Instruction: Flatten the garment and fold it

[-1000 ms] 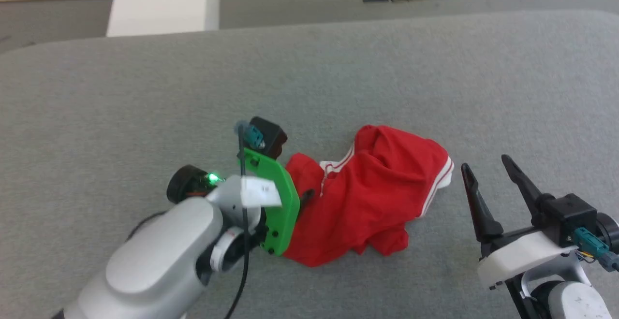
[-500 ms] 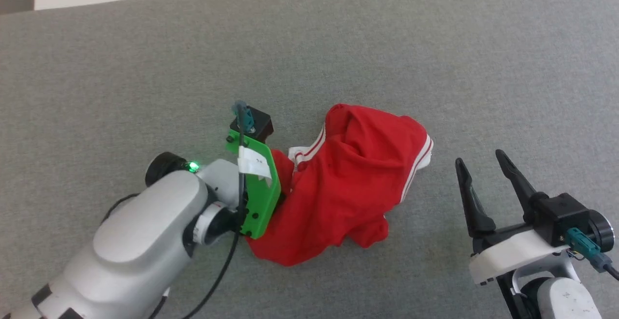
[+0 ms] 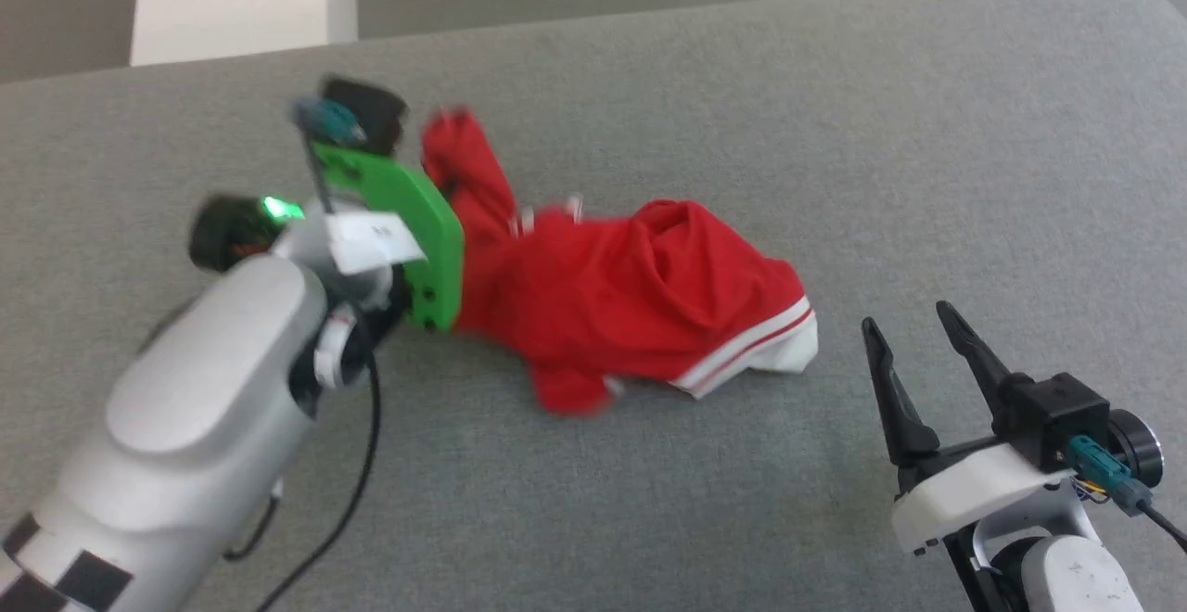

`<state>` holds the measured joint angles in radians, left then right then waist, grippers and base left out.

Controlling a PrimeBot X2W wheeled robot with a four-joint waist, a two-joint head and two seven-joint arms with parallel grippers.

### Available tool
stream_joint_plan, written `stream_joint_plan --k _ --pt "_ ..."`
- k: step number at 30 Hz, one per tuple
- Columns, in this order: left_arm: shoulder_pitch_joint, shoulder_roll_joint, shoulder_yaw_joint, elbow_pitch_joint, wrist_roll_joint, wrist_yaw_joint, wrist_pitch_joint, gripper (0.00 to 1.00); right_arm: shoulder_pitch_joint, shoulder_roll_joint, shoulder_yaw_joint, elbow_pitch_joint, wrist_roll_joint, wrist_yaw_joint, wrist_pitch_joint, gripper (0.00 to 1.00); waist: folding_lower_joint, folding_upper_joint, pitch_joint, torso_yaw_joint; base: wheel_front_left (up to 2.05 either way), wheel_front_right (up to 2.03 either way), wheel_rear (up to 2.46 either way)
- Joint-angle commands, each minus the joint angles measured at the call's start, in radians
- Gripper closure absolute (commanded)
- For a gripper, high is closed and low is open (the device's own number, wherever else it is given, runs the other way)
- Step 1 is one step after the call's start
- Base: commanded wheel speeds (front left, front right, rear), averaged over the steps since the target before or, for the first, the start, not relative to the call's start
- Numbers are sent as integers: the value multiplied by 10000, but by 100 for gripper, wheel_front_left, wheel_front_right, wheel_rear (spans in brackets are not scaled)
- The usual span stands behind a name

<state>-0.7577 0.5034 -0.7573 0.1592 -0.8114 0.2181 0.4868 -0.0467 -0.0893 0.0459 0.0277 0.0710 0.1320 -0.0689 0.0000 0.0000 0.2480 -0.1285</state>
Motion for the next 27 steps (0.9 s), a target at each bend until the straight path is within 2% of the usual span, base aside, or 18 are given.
stream_joint_plan --k 1,5,7,13,18,24,25,26,27 --pt "-371 95 290 -51 297 197 -455 100 -117 -42 32 4 60 -13 71 0 0 0 -443 400 0 0 0" --pt "-528 369 845 -274 646 620 -1389 100 -2 -53 34 -23 121 -13 188 0 0 0 -717 660 0 0 0" --pt "-263 565 881 -433 647 747 -1402 100 63 -45 14 -49 140 -13 236 0 0 0 -807 777 0 0 0" --pt "1750 1176 504 -1268 333 1250 -988 100 193 -4 -41 -130 168 -13 307 0 0 0 -882 1026 0 0 0" --pt "3864 1372 -113 -1754 -151 1771 -530 100 259 29 -67 -126 175 -13 332 0 0 0 -944 1151 0 0 0" --pt "5139 1617 -717 -1862 -569 2113 337 100 273 28 -73 -79 203 -13 378 0 0 0 -1137 1286 0 0 0" --pt "5188 1629 -731 -1900 -601 2140 385 69 281 24 -66 -70 210 -13 386 0 0 0 -1176 1308 0 0 0" --pt "5200 1639 -731 -1950 -580 2185 375 0 295 21 -60 -58 218 -13 395 0 0 0 -1234 1338 0 0 0" --pt "5178 1630 -691 -1985 -554 2238 318 0 309 20 -56 -48 224 -13 403 0 0 0 -1282 1363 0 0 0"
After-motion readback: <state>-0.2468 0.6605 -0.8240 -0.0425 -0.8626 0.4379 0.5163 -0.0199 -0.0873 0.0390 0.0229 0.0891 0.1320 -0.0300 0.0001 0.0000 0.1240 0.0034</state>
